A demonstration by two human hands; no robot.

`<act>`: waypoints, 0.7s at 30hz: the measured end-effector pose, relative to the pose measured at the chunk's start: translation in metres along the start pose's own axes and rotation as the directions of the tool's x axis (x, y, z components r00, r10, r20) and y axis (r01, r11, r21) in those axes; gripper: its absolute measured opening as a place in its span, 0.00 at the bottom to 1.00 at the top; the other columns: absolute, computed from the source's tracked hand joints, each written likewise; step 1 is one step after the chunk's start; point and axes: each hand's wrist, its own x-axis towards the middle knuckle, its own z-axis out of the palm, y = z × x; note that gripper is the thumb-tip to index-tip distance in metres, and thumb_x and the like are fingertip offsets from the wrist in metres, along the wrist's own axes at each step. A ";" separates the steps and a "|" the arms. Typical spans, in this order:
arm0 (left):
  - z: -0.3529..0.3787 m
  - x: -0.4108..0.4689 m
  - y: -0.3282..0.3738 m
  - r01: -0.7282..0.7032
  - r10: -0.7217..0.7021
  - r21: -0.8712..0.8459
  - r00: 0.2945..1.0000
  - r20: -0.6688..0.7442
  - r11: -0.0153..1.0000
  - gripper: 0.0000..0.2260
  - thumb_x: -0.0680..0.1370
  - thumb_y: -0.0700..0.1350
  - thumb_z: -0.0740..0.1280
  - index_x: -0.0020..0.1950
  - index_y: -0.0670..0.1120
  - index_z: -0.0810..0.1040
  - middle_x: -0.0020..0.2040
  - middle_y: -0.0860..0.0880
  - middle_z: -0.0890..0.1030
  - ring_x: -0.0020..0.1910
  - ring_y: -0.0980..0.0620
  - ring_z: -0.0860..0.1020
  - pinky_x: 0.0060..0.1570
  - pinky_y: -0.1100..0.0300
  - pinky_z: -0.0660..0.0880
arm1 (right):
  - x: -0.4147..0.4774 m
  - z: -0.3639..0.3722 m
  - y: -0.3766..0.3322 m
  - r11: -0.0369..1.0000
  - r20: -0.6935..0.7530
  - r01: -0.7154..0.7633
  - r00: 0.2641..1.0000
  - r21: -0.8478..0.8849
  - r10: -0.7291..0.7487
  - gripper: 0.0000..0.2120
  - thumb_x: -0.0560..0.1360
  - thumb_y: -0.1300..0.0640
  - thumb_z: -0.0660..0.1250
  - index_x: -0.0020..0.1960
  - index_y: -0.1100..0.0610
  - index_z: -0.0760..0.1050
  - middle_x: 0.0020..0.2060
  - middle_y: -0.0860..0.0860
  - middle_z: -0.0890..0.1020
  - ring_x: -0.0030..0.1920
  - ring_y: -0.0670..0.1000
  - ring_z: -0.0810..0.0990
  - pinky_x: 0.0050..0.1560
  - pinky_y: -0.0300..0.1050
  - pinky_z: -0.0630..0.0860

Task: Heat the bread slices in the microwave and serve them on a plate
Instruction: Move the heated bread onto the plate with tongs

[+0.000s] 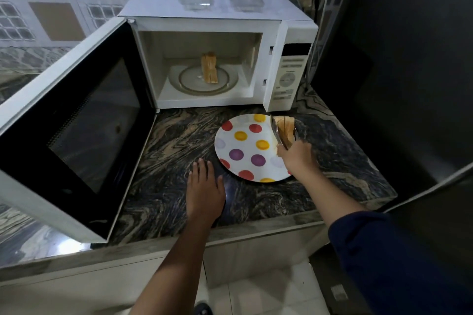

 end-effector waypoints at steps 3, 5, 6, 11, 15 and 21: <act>-0.001 0.000 0.000 0.001 -0.001 -0.021 1.000 0.004 1.000 0.26 0.82 0.52 0.48 0.77 0.41 0.52 0.78 0.42 0.52 0.77 0.46 0.49 0.75 0.54 0.47 | -0.006 -0.003 0.007 1.000 0.018 0.013 1.000 0.006 -0.013 0.26 0.73 0.43 0.66 0.56 0.66 0.76 0.50 0.62 0.80 0.48 0.61 0.80 0.40 0.44 0.71; -0.001 0.000 0.000 0.001 -0.001 -0.023 1.000 0.008 1.000 0.26 0.82 0.52 0.48 0.77 0.41 0.51 0.78 0.42 0.52 0.77 0.46 0.49 0.75 0.54 0.47 | -0.009 -0.002 0.010 0.999 0.011 0.004 1.000 0.038 -0.005 0.28 0.71 0.40 0.67 0.53 0.66 0.76 0.47 0.61 0.81 0.44 0.60 0.82 0.39 0.45 0.75; -0.001 0.000 0.000 0.002 -0.002 -0.027 1.000 0.009 1.000 0.26 0.82 0.52 0.48 0.77 0.41 0.51 0.78 0.42 0.52 0.77 0.46 0.49 0.75 0.54 0.47 | -0.010 -0.002 0.012 0.999 -0.003 0.004 1.000 0.052 -0.004 0.29 0.70 0.39 0.67 0.53 0.66 0.76 0.46 0.61 0.81 0.43 0.60 0.82 0.40 0.48 0.78; -0.003 0.000 0.001 0.006 -0.005 -0.040 1.000 0.029 0.999 0.26 0.82 0.52 0.48 0.77 0.41 0.50 0.78 0.42 0.50 0.77 0.46 0.47 0.75 0.54 0.45 | -0.021 -0.015 0.012 0.996 -0.050 0.028 0.998 0.083 -0.024 0.30 0.71 0.42 0.67 0.57 0.67 0.70 0.52 0.62 0.77 0.45 0.62 0.82 0.43 0.54 0.80; -0.004 -0.001 0.001 0.014 -0.012 -0.040 0.999 0.038 0.999 0.26 0.82 0.52 0.48 0.77 0.41 0.50 0.78 0.42 0.50 0.77 0.46 0.47 0.75 0.54 0.45 | -0.025 -0.023 0.009 0.996 -0.081 0.088 0.993 0.027 -0.086 0.30 0.73 0.43 0.67 0.61 0.67 0.68 0.56 0.63 0.76 0.52 0.63 0.78 0.43 0.49 0.75; -0.012 -0.001 0.004 0.031 -0.030 -0.027 0.998 0.058 0.999 0.26 0.82 0.52 0.49 0.77 0.42 0.50 0.78 0.43 0.50 0.77 0.46 0.48 0.76 0.54 0.47 | -0.029 -0.030 -0.016 0.976 -0.078 0.218 0.973 0.010 -0.217 0.33 0.73 0.42 0.66 0.65 0.67 0.65 0.59 0.63 0.74 0.57 0.62 0.76 0.47 0.49 0.74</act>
